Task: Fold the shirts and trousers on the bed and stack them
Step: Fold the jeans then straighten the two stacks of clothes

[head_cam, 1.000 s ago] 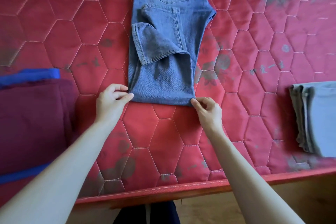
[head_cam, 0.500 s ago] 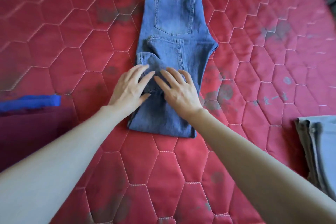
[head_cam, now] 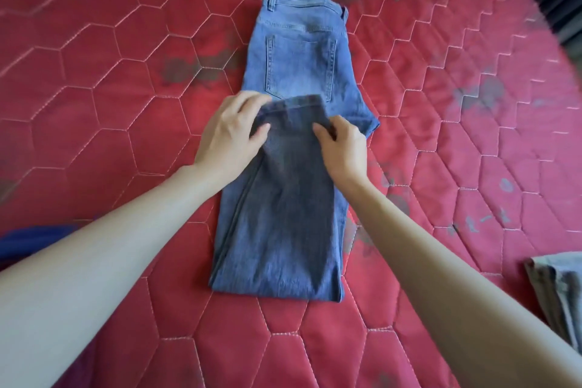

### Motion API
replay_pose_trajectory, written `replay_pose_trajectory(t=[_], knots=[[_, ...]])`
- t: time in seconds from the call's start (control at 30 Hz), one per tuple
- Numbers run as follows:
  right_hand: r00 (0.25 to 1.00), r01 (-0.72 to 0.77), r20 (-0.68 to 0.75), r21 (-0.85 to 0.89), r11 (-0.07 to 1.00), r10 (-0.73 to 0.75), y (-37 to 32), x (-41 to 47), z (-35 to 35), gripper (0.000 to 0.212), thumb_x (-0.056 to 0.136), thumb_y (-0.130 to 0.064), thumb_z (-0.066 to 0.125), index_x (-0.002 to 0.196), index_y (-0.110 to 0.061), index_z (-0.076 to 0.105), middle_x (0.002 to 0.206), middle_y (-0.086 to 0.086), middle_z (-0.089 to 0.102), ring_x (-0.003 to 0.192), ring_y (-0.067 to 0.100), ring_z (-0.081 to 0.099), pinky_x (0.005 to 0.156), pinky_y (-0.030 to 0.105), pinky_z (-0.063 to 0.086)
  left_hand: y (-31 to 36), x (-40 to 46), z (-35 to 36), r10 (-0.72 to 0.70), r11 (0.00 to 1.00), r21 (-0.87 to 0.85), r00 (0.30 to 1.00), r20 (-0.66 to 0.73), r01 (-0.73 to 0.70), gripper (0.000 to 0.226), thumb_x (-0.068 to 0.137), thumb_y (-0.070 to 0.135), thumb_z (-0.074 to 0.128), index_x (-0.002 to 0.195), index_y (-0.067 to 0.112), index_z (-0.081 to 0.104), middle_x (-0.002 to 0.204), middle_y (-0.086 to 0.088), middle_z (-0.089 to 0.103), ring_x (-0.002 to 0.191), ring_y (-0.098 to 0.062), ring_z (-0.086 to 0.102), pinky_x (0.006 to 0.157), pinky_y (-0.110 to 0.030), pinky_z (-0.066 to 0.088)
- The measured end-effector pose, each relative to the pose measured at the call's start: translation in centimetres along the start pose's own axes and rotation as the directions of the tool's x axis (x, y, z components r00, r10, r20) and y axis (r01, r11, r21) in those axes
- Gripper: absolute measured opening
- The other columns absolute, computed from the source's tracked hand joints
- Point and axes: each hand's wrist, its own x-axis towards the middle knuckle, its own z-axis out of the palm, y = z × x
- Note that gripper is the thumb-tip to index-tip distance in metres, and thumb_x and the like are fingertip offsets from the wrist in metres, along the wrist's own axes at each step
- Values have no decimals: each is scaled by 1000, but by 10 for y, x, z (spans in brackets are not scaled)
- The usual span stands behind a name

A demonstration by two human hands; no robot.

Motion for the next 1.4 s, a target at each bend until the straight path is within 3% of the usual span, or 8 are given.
replay_pose_trajectory(t=[0.2, 0.37, 0.53, 0.63, 0.83, 1.03, 1.2, 1.4], knots=[[976, -202, 75, -17, 979, 202, 25, 26, 11, 35, 81, -31, 72, 110, -14, 62, 111, 1, 66, 105, 22, 60, 80, 29, 43, -24, 18, 37, -451, 890, 33, 867, 213, 455, 68, 84, 47, 68, 136, 8, 48, 137, -13, 48, 124, -32, 42, 102, -38, 31], [968, -193, 172, 45, 980, 183, 16, 43, 21, 64, 73, -41, 80, 127, -19, 55, 123, 2, 63, 116, 20, 56, 97, 37, 45, -42, 34, 41, -363, 931, 93, 872, 329, 353, 80, 76, 58, 70, 143, 26, 43, 147, -2, 39, 130, -30, 33, 106, -38, 27], [966, -104, 259, 306, 946, 22, 16, 46, 10, 16, 81, -16, 76, 94, -11, 68, 82, 1, 62, 81, 17, 57, 81, 38, 48, -48, 51, 24, -171, 957, -132, 869, 464, 259, 44, 70, 34, 84, 108, 28, 63, 152, 3, 36, 141, -23, 26, 116, -38, 18], [931, -102, 346, 560, 822, -120, 16, 38, -12, 15, 84, -3, 71, 85, -18, 67, 79, -5, 62, 77, 7, 54, 76, 22, 46, -40, 57, 3, -91, 801, -460, 837, 539, 383, 26, 71, 27, 81, 82, 20, 58, 142, 7, 51, 131, -4, 45, 114, -27, 28], [829, -271, 517, 706, 654, -214, 12, 22, -52, 18, 82, -9, 70, 99, -9, 65, 97, 7, 67, 92, 18, 61, 85, 28, 51, -14, 65, -24, -60, 733, -485, 755, 653, 477, 93, 53, 41, 83, 135, 43, 40, 144, 19, 39, 130, -1, 39, 104, -22, 35], [806, -396, 555, 763, 510, -204, 8, 28, -59, 36, 83, -13, 68, 117, -4, 62, 109, 10, 69, 100, 22, 65, 84, 31, 53, -7, 77, -28, -19, 493, -635, 737, 676, 596, 54, 63, 27, 89, 109, 31, 61, 90, 8, 64, 81, -3, 59, 75, -15, 48], [957, -286, 107, 223, 932, 268, 10, 43, -10, 38, 84, -17, 72, 119, -13, 57, 103, -1, 67, 95, 16, 64, 88, 33, 48, -19, 58, 14, -542, 498, -441, 665, 514, 747, 53, 85, 11, 72, 131, 18, 47, 107, -5, 61, 98, -22, 62, 81, -43, 56], [987, -162, 31, 75, 984, 160, 21, 9, 17, 58, 88, -15, 67, 140, -11, 42, 132, 3, 55, 111, 19, 55, 93, 26, 39, -13, 12, 31, -674, 517, -375, 636, 376, 770, 57, 74, 32, 83, 119, 14, 52, 93, -2, 66, 90, -20, 66, 84, -37, 53]])
